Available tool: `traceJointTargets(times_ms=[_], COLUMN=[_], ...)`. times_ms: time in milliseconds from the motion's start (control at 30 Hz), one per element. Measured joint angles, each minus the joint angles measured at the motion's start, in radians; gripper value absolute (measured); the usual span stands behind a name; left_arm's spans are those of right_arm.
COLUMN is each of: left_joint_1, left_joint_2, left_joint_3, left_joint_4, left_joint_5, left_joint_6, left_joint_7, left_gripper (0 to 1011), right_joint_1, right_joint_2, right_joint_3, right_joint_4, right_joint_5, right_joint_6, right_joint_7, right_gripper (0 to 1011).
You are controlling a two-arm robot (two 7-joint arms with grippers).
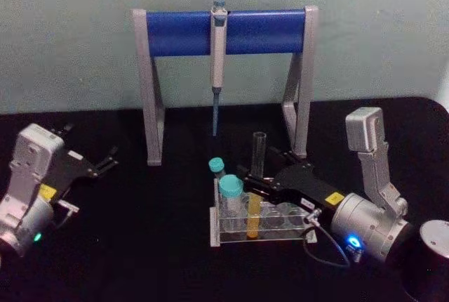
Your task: Pick up the test tube from the test tube rack, shake it, then place it back into the test tube rack.
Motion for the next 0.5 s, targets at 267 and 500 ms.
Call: traceJointTargets(times_ms=[267,500], left_joint_1=[0.000,0.000], left_joint_2=[0.000,0.000], left_joint_3=[0.000,0.000], left_joint_4=[0.000,0.000], left_joint_5=[0.000,0.000], left_joint_6=[0.000,0.000], left_joint_7=[0.000,0.000], left_gripper=[1001,1001], right_joint_1=[0.000,0.000], right_joint_2=[0.000,0.000], right_joint_3=[0.000,0.000], right_joint_4=[0.000,0.000], right_joint_5=[0.001,0.001], right_joint_6=[0.000,-0.001], right_joint_7=[0.000,0.000], right_gripper=[760,533])
